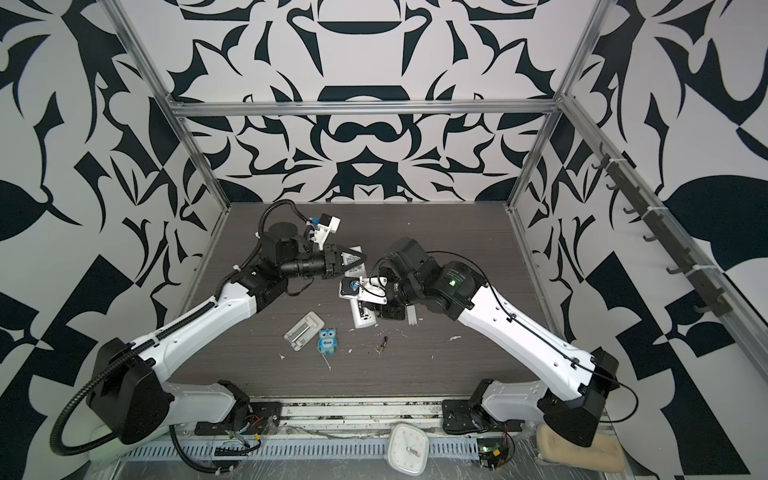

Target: Load the batteries into the remote control

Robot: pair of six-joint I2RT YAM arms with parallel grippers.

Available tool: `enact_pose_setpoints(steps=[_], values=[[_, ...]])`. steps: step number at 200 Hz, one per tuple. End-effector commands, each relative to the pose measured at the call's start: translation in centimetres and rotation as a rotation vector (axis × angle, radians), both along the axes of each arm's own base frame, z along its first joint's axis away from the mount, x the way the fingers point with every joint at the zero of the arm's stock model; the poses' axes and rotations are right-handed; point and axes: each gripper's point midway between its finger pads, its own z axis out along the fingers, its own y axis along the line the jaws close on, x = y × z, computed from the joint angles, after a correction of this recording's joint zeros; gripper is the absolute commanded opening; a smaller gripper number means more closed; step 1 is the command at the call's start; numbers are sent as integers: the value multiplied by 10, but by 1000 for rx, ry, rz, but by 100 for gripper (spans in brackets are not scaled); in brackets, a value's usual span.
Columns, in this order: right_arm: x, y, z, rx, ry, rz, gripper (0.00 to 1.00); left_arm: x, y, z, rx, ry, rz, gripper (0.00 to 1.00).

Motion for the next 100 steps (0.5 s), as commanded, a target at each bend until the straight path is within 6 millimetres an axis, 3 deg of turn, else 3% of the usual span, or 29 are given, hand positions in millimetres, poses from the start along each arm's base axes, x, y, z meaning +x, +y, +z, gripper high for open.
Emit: enact_pose_setpoints(steps=[1, 100], values=[[1, 3, 5, 18, -30, 10, 29, -1, -5, 20, -33, -45, -23, 0], [-2, 2, -9, -51, -63, 35, 25, 0, -5, 18, -29, -42, -22, 0]])
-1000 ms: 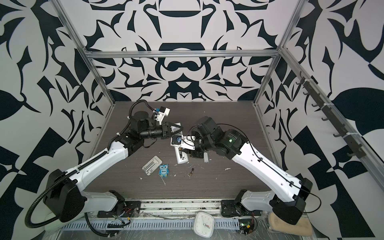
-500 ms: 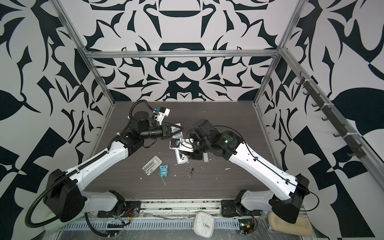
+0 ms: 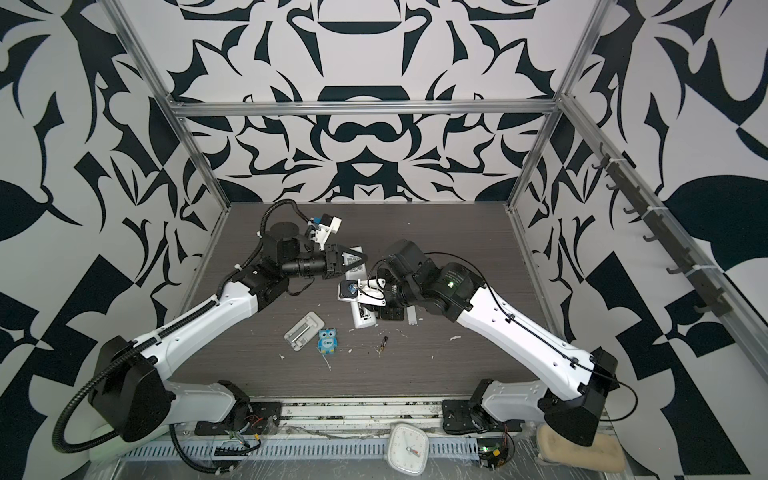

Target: Load the batteries into the remote control

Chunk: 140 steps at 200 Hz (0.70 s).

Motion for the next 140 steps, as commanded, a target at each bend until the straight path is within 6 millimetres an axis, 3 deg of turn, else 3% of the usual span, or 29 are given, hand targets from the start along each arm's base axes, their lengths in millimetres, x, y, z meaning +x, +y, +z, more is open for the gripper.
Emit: enact_pose_setpoints(steps=[1, 140], values=[[-1, 0, -7, -32, -24, 17, 25, 0, -3, 20, -36, -46, -14, 0], [-2, 4, -22, -103, -47, 26, 18, 2, -4, 18, -33, -42, -4, 0]])
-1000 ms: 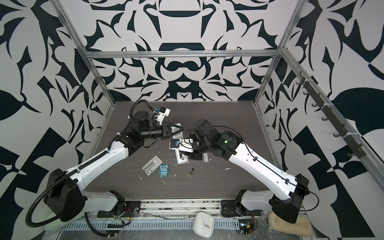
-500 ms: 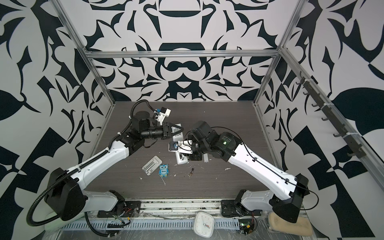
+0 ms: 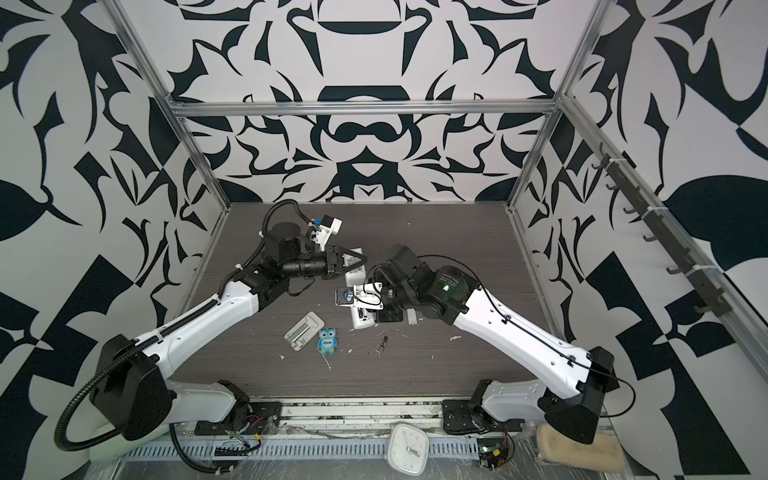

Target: Load the batteries into the remote control

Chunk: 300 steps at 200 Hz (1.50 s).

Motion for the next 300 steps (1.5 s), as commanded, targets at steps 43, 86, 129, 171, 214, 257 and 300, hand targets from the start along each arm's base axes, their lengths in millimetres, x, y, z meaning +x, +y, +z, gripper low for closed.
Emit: enact_pose_setpoints(steps=[43, 86, 129, 171, 214, 257, 300], values=[[-5, 3, -18, -66, 21, 9, 16, 0, -3, 25, -53, -42, 0, 0], [-2, 4, -16, -59, 16, -9, 14, 0, -2, 24, -52, -42, 7, 0], [-2, 7, 0, 2, 9, -22, 15, 4, 0, 16, -34, -31, 40, 0], [2, 5, 21, 92, 7, -108, 32, 11, 12, 2, 20, -31, 123, 0], [6, -9, 46, 213, 30, -254, 48, 19, 26, -27, 75, 6, 220, 0], [17, -28, 42, 262, 133, -498, 52, 17, 47, -31, 73, -12, 323, 0], [32, -43, 17, 222, 227, -731, 54, 13, 66, -43, 85, -10, 391, 0]])
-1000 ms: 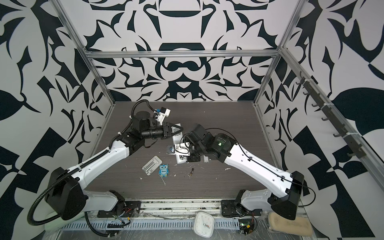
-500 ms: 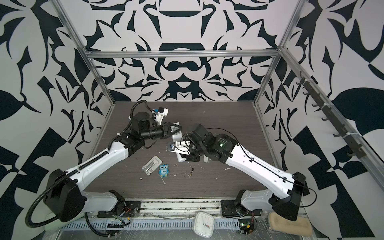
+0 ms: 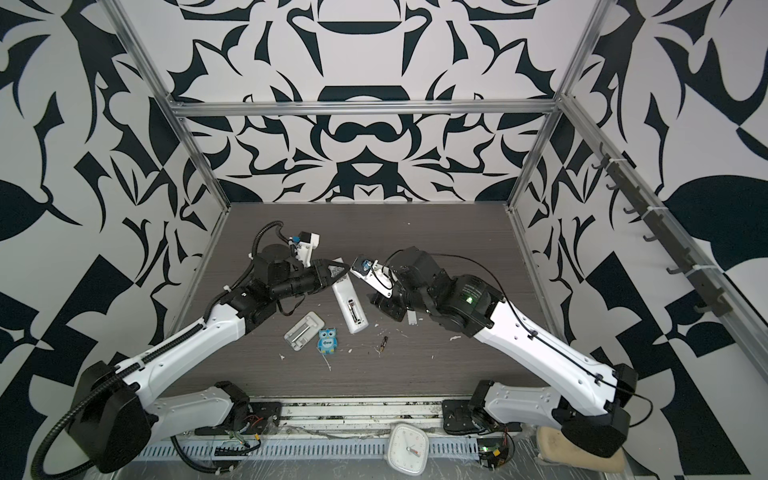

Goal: Load the batteries into the remote control
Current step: 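Move the right gripper over the second AA battery while the left arm lowers the remote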

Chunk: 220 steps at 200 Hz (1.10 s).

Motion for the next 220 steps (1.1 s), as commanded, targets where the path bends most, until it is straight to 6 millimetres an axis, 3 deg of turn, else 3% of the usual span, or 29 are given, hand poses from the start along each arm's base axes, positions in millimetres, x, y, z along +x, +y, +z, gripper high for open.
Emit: enact_pose_setpoints(steps=[1, 46, 65, 116, 166, 220], values=[[12, -14, -12, 9, 86, -194, 55, 3, 13, 7, -18, -39, 66, 0], [21, -37, -47, -59, 252, -413, 57, -6, 38, -6, 14, -42, 136, 0], [23, -51, -68, -77, 379, -511, 53, -10, 46, -10, 33, -41, 163, 0], [-2, -64, -113, -69, 590, -606, 63, -24, 64, -14, 75, -16, 204, 0], [-18, -60, -151, -25, 722, -658, 78, -39, 74, -12, 92, 20, 210, 0], [-26, -51, -187, -37, 786, -661, 82, -58, 81, -7, 88, 61, 196, 0]])
